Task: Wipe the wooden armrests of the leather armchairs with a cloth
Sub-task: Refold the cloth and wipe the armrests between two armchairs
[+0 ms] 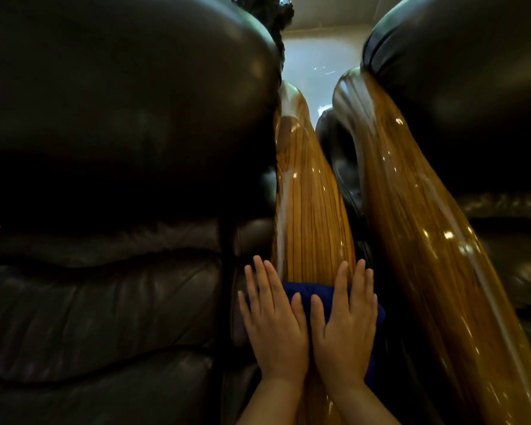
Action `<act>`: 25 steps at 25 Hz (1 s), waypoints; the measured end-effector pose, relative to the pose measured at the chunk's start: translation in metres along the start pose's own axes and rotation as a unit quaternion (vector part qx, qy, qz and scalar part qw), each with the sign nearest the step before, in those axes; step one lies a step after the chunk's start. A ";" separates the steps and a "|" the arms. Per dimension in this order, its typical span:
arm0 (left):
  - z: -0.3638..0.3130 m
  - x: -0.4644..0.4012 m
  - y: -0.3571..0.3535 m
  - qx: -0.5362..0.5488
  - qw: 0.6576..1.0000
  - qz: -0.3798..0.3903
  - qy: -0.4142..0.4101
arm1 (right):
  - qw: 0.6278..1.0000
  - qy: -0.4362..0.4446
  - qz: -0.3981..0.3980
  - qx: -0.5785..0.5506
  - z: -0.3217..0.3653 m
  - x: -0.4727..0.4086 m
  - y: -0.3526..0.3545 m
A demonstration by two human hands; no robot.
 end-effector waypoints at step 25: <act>-0.081 -0.334 -0.045 0.061 0.998 -0.001 0.017 | 0.985 0.027 0.131 -0.109 0.066 -0.350 -0.095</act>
Point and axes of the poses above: each hand's wrist, its own x-axis away from the middle knuckle, its own y-axis out of the back of the hand, z = x × y, the point moved 2 cm from there along -x, towards the middle knuckle, and after that the axes turned 6 degrees about -x, right-handed, at the moved point
